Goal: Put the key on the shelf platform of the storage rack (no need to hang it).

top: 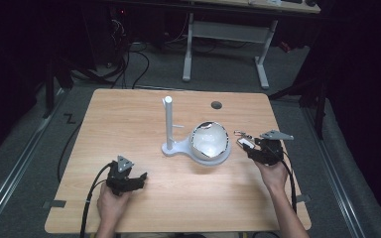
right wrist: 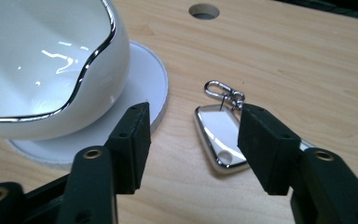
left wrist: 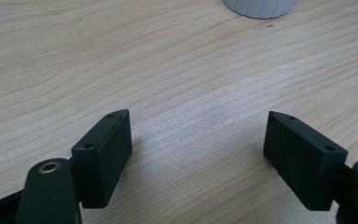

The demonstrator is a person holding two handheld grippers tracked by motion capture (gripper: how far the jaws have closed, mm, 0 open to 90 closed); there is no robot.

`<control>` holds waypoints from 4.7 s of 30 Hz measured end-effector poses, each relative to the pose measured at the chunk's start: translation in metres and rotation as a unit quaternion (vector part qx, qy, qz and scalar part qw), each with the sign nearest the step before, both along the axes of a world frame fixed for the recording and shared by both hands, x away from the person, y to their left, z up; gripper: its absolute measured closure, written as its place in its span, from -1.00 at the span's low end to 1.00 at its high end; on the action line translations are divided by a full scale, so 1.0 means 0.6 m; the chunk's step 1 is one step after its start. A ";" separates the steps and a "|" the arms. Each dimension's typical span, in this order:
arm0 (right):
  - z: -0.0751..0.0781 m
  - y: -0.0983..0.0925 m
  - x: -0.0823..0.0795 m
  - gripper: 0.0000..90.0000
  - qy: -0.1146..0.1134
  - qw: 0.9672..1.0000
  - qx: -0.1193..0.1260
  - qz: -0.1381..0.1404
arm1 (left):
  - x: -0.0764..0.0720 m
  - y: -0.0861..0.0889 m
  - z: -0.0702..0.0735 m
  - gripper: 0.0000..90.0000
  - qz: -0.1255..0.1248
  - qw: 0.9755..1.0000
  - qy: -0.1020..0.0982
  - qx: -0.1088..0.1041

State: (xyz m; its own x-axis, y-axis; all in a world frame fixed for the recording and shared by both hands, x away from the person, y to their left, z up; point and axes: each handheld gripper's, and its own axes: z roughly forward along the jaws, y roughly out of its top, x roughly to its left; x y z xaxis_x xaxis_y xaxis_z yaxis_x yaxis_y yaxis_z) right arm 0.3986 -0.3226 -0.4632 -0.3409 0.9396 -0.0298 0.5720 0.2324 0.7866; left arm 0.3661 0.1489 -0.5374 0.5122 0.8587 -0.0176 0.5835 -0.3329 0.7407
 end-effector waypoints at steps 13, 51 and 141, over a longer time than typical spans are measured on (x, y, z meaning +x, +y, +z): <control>-0.005 -0.009 0.038 -0.11 0.020 1.000 0.007 -0.006 | 0.000 0.000 0.000 -0.47 0.000 1.000 0.001 0.000; -0.092 -0.012 0.110 -0.14 0.099 0.995 -0.011 -0.025 | 0.000 0.000 0.000 -0.47 0.000 1.000 0.001 -0.001; 0.086 -0.037 -0.074 0.15 -0.042 0.992 0.100 0.062 | 0.000 0.000 0.000 -0.48 0.000 1.000 0.000 0.001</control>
State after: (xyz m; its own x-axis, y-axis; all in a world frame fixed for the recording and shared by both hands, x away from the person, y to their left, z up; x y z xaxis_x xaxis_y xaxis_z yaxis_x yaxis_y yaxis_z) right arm 0.3540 -0.3446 -0.4113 -0.4591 0.8803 0.1192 0.4784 0.1319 0.8682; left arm 0.3662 0.1487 -0.5373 0.5125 0.8585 -0.0160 0.5840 -0.3348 0.7395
